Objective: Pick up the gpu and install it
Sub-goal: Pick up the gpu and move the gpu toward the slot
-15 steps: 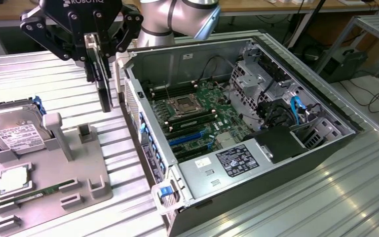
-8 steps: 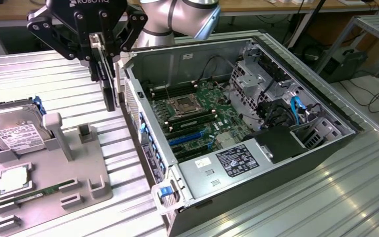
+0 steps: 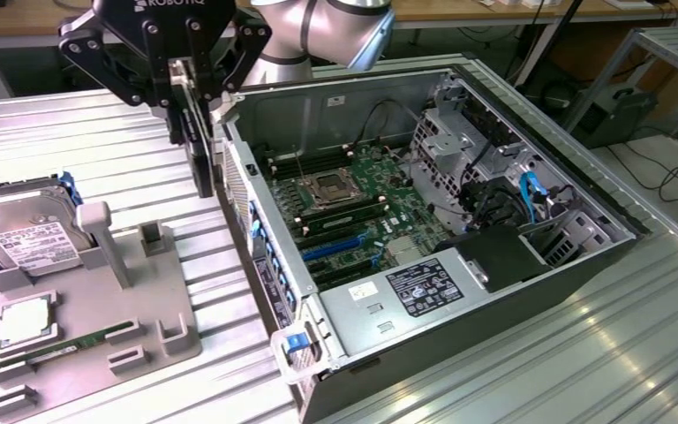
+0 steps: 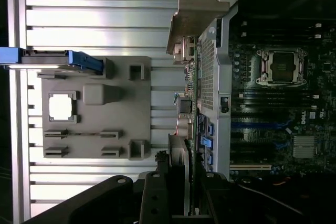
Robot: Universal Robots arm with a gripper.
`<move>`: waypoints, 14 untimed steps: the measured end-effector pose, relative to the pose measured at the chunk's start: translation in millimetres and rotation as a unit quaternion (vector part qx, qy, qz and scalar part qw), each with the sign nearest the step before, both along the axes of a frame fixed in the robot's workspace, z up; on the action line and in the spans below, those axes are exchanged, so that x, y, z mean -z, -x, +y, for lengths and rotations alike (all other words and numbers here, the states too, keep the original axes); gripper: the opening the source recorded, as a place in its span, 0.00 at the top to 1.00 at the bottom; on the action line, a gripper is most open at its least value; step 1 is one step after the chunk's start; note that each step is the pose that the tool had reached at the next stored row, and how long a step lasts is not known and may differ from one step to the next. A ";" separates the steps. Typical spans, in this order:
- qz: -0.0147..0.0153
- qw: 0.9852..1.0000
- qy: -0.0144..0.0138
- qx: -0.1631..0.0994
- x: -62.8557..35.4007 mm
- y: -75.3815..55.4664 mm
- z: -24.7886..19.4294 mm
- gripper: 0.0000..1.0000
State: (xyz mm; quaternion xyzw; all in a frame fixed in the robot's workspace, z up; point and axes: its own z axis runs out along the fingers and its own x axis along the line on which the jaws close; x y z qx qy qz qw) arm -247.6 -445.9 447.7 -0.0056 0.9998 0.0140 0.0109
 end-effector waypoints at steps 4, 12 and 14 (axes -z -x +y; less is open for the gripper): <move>0.000 1.000 0.000 0.000 0.0 -3.7 0.0 0.73; 0.000 1.000 0.000 0.000 0.0 -8.4 0.0 0.73; 0.000 1.000 0.000 0.000 0.0 -9.2 0.0 0.73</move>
